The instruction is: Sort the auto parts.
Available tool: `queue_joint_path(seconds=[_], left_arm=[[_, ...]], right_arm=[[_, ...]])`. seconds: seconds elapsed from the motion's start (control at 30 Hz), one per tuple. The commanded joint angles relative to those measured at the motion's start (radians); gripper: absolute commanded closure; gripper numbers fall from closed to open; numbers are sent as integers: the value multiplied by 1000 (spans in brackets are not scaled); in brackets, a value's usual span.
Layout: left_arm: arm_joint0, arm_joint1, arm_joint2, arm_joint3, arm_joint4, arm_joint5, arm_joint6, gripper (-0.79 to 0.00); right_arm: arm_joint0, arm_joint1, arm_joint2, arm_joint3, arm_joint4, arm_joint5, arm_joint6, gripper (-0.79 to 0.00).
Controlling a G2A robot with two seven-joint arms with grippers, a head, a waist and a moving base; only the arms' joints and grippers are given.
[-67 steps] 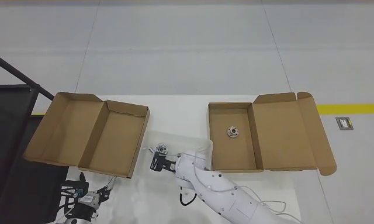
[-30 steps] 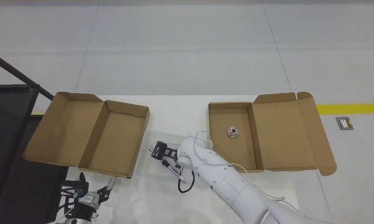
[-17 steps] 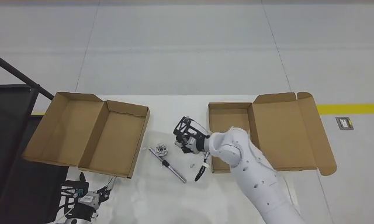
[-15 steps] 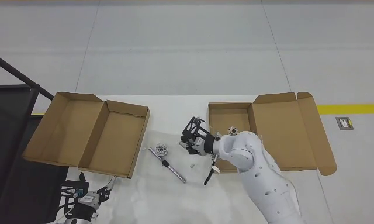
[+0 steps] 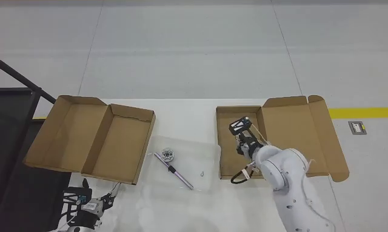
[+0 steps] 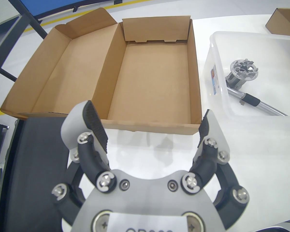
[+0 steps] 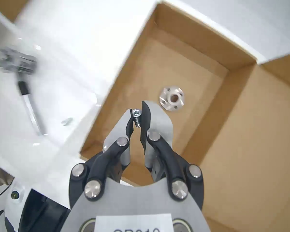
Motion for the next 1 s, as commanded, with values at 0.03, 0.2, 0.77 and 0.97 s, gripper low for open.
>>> queue_joint_path(seconds=[0.03,0.2,0.77,0.97], left_arm=[[0,0,0,0,0,0,0,-785],[0,0,0,0,0,0,0,-785],[0,0,0,0,0,0,0,-785],[0,0,0,0,0,0,0,-785]], right_arm=[[71,-4,-32,122,-38,12,79,0],[156,-13,-86,291,-58,12,138,0],[221,-15,-81,458,25,5,100,-203],[181,-9,-73,370,46,-16,88,-194]])
